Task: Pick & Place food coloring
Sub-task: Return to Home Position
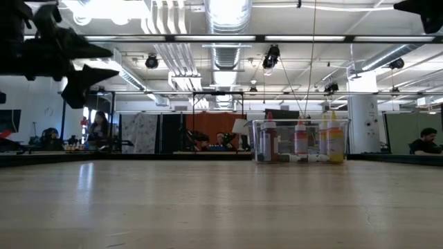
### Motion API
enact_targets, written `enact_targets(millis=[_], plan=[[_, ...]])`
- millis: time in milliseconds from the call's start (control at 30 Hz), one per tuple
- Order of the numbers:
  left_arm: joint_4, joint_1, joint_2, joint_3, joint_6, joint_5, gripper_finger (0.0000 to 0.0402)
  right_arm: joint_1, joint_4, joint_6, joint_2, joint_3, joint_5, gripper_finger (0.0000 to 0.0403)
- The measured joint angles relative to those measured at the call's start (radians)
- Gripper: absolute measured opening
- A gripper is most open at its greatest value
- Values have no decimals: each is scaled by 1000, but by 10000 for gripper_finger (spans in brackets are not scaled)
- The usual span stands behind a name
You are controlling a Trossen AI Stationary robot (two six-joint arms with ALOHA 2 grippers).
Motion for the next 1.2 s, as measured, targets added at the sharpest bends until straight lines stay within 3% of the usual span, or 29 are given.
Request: enact_targets(millis=[200, 900, 967, 1100, 1200], plan=[[-22, 131, 0, -1, 0, -1, 167, 0, 0, 0, 0, 0, 0, 123], [-10, 70, 0, -2, -22, -6, 167, 0, 0, 0, -1, 0, 0, 123], [-23, 65, 0, -2, 69, 15, 167, 0, 0, 0, -1, 0, 0, 123], [-26, 59, -1, -2, 418, 58, 167, 0, 0, 0, -1, 0, 1, 123], [-30, 57, -1, -3, 475, 74, 167, 0, 0, 0, -1, 0, 1, 123]])
